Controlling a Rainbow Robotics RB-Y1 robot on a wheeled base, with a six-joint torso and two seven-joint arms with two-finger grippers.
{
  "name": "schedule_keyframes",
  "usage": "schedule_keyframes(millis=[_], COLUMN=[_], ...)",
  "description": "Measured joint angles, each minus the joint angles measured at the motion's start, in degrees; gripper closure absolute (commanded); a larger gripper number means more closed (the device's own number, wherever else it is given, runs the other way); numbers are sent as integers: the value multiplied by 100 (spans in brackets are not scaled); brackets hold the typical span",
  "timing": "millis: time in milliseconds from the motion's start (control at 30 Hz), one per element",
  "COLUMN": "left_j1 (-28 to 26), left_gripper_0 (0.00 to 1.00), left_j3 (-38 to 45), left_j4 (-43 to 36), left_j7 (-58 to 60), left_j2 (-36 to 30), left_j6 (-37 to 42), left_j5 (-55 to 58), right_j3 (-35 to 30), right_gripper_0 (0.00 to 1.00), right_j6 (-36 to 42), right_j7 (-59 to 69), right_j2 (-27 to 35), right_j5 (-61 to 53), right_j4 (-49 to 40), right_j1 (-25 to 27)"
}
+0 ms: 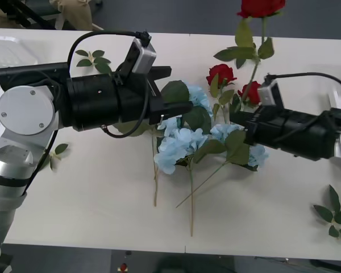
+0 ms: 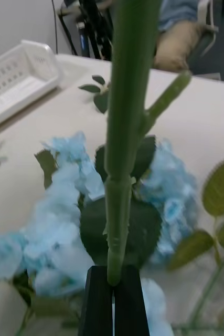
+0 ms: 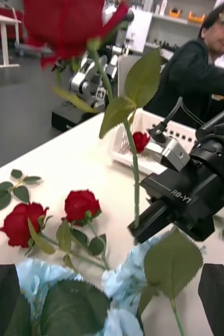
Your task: Put the red flowers into the right box and the blue flowers into the left box
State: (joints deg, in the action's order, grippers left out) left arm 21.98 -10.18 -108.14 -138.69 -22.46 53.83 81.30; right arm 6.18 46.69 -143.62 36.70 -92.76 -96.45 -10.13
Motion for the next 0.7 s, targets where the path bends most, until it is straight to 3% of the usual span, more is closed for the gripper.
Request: schedule_keyframes(millis=[100,200,300,467,700], left_j1=[4,4,5,5,5], left_gripper_0=[0,0,0,0,0], left_j3=[-42,-42,-37,214,364], left_j4=[0,1,1,2,2], left_j7=[0,0,2,279,1364], left_j2=[-57,-260,-552,-815,-823], left_j6=[-40,-29,227,991,1441], left_j5=[27,219,285,2,-488], right_j3=[-820,-1612,-2222,-2770,-3209], right_gripper_0=[100,100,100,100,100], right_j6=[785,2167,2636,3712,4450], right_j7=[611,1185,2051,3116,4386], right_j2=[1,1,1,1,0], right_j5=[462,1051,1360,1735,2533], right_j4=[-22,-275,-616,-1135,-1663], right_j1=[44,33,34,31,31])
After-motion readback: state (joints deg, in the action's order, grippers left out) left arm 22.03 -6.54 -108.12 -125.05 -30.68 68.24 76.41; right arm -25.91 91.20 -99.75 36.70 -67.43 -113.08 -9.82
